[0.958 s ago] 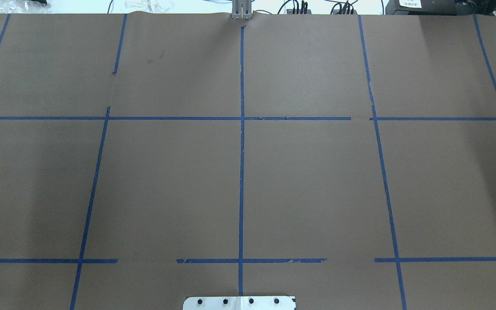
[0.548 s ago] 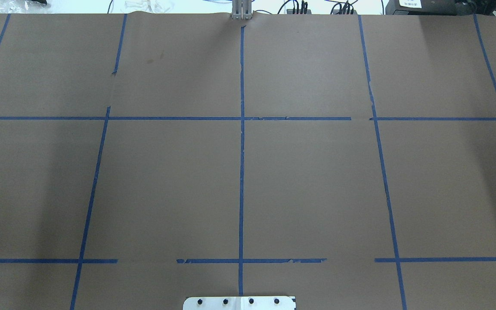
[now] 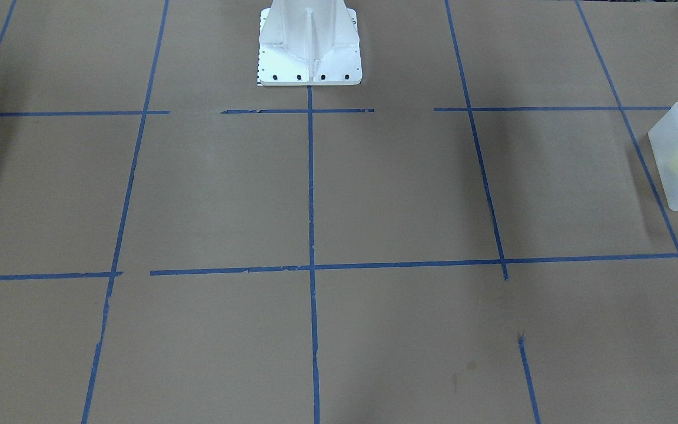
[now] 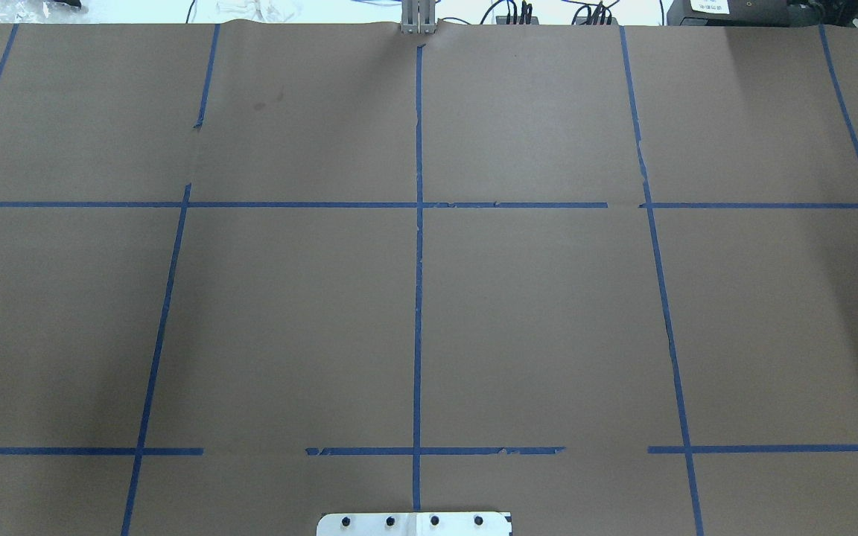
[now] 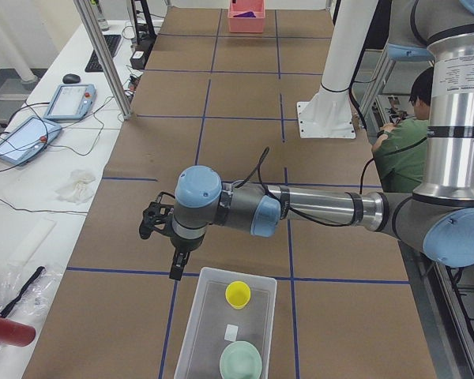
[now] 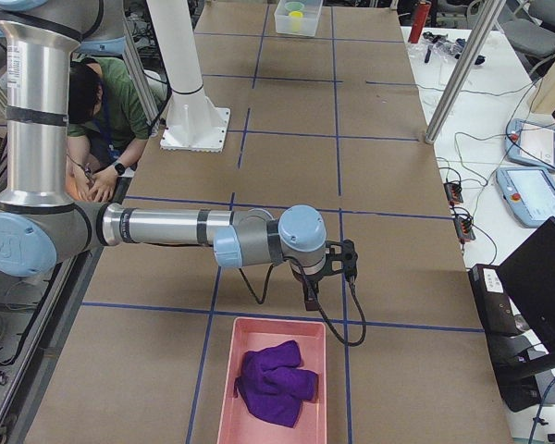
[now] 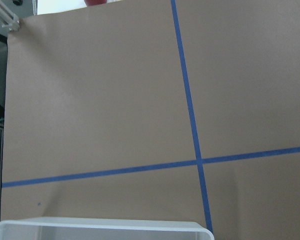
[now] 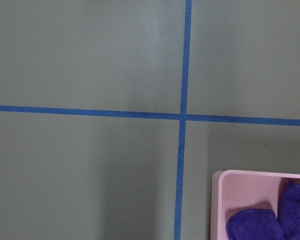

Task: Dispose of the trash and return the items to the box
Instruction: 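Lower the green bowl into the clear bin beside the cup and release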

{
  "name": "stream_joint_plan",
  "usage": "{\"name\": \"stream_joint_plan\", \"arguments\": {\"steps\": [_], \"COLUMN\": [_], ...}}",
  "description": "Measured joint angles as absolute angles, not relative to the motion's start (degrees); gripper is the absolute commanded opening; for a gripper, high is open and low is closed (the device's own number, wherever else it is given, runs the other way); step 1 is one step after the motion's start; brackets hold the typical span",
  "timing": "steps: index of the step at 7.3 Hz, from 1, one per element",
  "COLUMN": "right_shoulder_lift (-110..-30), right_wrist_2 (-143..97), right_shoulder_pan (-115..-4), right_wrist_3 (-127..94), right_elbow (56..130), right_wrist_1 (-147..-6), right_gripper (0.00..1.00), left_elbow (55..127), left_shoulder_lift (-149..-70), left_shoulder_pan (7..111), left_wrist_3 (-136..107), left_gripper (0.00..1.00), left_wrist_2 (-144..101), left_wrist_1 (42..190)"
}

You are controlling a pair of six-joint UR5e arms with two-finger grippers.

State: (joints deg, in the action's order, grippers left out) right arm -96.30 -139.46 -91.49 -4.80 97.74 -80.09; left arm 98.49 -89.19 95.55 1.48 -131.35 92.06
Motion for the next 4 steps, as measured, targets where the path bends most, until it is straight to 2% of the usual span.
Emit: {"name": "stream_joint_plan", "arguments": {"steps": [4], "right_shoulder_lift": [-96.2], "right_wrist_2": [-139.8], "right_shoulder_pan": [-91.5], "right_wrist_3": [-4.8], "right_elbow": [97.7], "right_wrist_1": [-80.2], "right_gripper": [1.00], "left_elbow": [98.0], "left_shoulder_lift": [-88.9], "left_shoulder_pan": [89.9], "left_wrist_3": [1.4], "left_gripper": [1.00], "left_wrist_2": [-131.7], "left_wrist_1": [85.8]}}
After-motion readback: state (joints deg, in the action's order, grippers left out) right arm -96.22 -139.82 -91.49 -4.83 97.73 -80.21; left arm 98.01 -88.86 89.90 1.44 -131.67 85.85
